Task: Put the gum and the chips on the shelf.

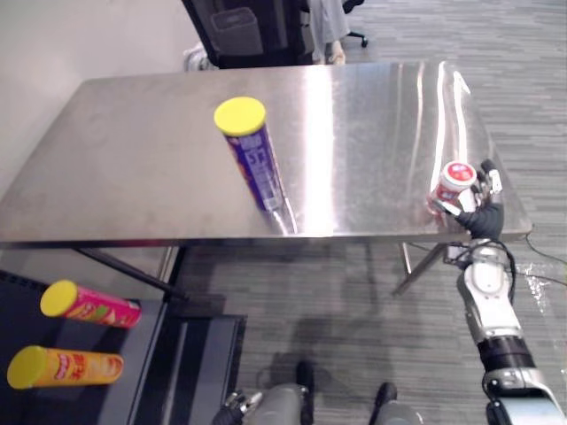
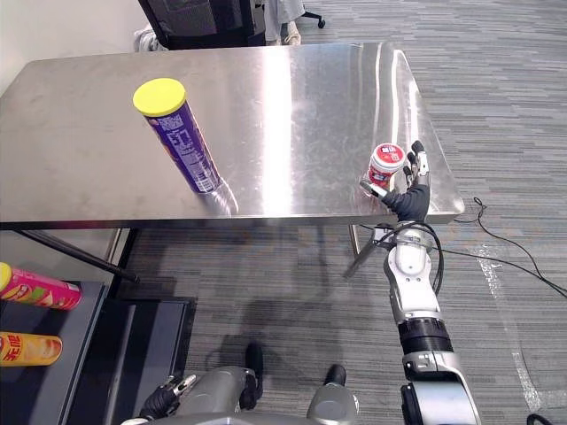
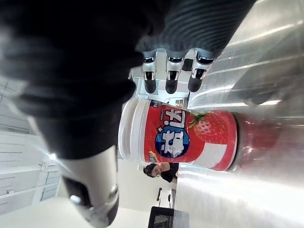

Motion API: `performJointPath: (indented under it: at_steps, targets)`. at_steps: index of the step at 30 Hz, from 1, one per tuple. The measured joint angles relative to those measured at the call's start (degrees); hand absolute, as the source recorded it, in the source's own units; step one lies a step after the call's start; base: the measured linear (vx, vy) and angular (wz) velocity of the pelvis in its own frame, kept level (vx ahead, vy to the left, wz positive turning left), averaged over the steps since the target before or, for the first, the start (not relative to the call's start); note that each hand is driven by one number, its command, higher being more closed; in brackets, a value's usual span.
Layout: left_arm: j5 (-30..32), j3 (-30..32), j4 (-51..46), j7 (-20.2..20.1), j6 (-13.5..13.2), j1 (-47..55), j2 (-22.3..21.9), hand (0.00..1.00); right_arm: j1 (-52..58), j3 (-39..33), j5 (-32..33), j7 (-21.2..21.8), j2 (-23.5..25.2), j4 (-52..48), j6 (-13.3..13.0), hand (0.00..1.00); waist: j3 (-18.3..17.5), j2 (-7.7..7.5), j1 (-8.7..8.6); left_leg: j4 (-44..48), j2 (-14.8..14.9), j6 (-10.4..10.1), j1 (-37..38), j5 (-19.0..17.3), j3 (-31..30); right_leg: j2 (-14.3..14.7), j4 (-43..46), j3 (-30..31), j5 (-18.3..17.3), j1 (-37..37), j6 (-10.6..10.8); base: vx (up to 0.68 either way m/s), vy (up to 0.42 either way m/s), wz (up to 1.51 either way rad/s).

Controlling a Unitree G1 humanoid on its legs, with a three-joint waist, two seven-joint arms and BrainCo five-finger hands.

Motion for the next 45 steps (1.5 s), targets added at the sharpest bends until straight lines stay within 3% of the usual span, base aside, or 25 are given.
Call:
performJointPath:
  at_steps: [10,11,21,36,40,45]
  targets:
    - [-0.1,0.0,-0.4,-0.1,0.0,0.1,-0.2,0.0,-4.3,0.0,1.1,-1.1,-0.4,5.6,0.0,0.0,1.1,0.09,0.17,0.1,-0.1,0.2,0.0,0.1,-0.2,-0.1,0.1,-0.3,0.0,0.1,0.0,0.0,-0.001,0.0]
    - [-0.1,0.0,-0.4,-0.1,0.0,0.1,-0.3,0.0,-4.4,0.0,1.3,-1.1,-0.7,5.9,0.0,1.0,1.2,0.17,0.18,0.1,-0.1,0.2,0.0,0.1,-0.4,-0.1,0.1,-0.4,0.0,0.3,0.0,0.02,-0.009,0.06]
    - [-0.3,-0.6,-0.6,-0.1,0.1,0.1,-0.4,0.0,-8.7,0.2,2.3,-0.8,-1.2,8.1,0.0,1.0,2.2,1.03,0.59,0.1,-0.1,0.2,0.0,0.1,-0.7,0.0,0.1,-0.6,0.0,0.5,0.0,0.0,-0.002,0.01]
    - [-0.4,-1.1,-1.5,-0.1,0.3,0.1,-0.3,0.0,-10.7,2.5,1.9,-0.3,-1.3,8.9,-0.9,1.0,2.6,0.93,1.01,0.0,0.1,0.1,0.1,0.1,0.0,0.2,-0.1,-0.1,0.0,0.3,0.0,0.0,0.0,-0.02]
    - [-0.3,-1.1,-1.6,0.0,0.3,0.1,-0.3,0.0,-6.7,2.5,-0.2,0.8,-0.8,-2.1,-1.1,1.0,2.6,0.93,1.1,-0.2,0.3,0.1,0.1,0.1,0.3,0.3,-0.2,0.2,0.0,0.1,0.0,0.0,0.0,-0.04]
    - [-0.2,-1.1,-1.6,-0.2,0.4,0.2,0.1,0.0,1.1,2.4,0.0,6.0,-0.6,-15.3,-1.3,1.0,2.5,0.57,0.5,-0.7,0.2,0.2,0.3,0.1,0.2,0.3,-0.2,0.2,0.0,0.3,0.0,0.0,0.0,0.0]
